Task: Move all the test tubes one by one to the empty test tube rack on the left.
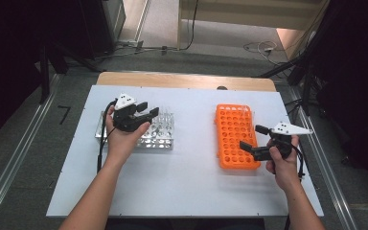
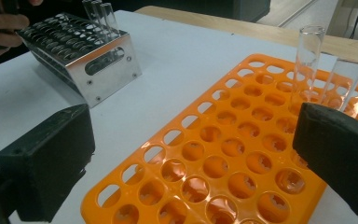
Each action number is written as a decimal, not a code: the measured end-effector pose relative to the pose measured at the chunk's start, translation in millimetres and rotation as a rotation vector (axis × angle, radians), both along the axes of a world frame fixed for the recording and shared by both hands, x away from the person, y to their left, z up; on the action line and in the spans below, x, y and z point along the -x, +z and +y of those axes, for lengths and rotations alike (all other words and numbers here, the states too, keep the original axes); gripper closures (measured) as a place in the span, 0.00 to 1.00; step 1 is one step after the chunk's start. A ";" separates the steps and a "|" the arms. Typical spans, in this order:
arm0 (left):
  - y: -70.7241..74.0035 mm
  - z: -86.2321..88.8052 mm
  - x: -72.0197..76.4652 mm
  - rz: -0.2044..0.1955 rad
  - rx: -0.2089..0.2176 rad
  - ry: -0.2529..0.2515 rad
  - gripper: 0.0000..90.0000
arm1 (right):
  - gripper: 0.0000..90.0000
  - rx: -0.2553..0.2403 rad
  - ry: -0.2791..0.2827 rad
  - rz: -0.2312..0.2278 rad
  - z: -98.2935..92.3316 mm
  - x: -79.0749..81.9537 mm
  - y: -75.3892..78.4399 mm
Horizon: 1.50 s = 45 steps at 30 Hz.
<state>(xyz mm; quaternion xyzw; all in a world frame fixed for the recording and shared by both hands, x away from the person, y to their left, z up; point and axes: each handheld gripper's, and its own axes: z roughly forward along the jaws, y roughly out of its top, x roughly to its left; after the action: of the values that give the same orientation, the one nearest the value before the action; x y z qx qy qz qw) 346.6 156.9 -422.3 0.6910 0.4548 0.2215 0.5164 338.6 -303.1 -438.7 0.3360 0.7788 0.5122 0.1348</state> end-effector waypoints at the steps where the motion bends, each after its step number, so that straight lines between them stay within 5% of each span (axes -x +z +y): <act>1: 0.8 -0.5 2.9 -0.002 0.003 -0.009 0.47 | 0.00 -0.002 -0.004 0.001 -0.8 -0.7 0.7; 12: 0.4 -7.4 39.3 -0.035 0.022 -0.092 0.17 | 0.05 0.004 -0.118 0.025 -9.5 -21.6 -1.2; 19: -0.4 -11.9 56.5 -0.050 0.032 -0.129 0.02 | 0.24 0.019 -0.253 0.067 -11.9 -39.1 -10.2; 25: -4.0 -14.9 67.8 -0.055 0.041 -0.162 0.00 | 0.43 0.062 -0.312 0.083 -7.5 -50.7 -15.8; 30: -5.9 -19.1 72.8 -0.061 0.044 -0.189 0.00 | 0.60 0.083 -0.305 0.106 -5.6 -54.6 -21.3; 38: -7.1 -23.8 73.0 -0.056 0.049 -0.202 0.00 | 0.69 0.081 -0.305 0.132 -5.0 -58.2 -27.5; 45: -8.7 -27.8 72.5 -0.050 0.041 -0.212 0.00 | 0.76 0.095 -0.320 0.105 -2.4 -58.2 -30.3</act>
<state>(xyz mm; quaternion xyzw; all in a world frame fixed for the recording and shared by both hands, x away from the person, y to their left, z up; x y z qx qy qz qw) 274.2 129.1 -431.0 0.7186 0.3705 0.1734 0.5623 396.8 -305.5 -469.0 0.4752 0.7446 0.4288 0.1895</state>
